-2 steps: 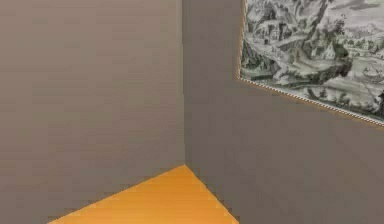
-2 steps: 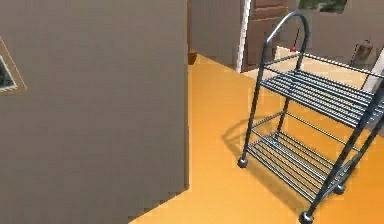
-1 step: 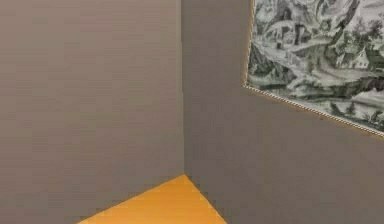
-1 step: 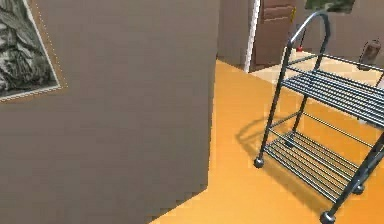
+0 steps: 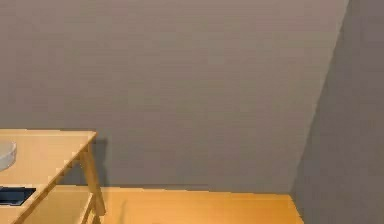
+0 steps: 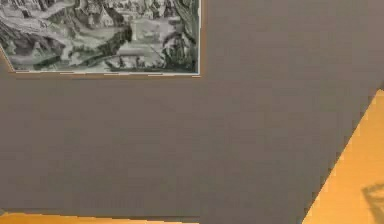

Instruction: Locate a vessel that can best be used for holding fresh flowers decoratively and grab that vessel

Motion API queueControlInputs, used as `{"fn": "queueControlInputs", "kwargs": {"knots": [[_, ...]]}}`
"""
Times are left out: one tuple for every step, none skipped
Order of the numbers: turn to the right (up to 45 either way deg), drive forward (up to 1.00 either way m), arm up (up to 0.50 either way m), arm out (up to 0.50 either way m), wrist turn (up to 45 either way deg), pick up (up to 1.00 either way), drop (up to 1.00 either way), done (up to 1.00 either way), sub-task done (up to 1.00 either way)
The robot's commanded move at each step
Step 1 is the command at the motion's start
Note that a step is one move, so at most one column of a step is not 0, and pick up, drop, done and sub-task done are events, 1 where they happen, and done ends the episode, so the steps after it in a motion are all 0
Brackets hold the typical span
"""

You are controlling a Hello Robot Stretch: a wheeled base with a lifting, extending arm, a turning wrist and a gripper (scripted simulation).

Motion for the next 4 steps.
{"fn": "queueControlInputs", "kwargs": {"knots": [[0.0,0.60,0.00,0.00,0.0,0.00,0.00,0.00,0.00],[-45.0,0.00,0.00,0.00,0.0,0.00,0.00,0.00,0.00],[-45.0,0.00,0.00,0.00,0.0,0.00,0.00,0.00,0.00],[-45.0,0.00,0.00,0.00,0.0,0.00,0.00,0.00,0.00]]}}
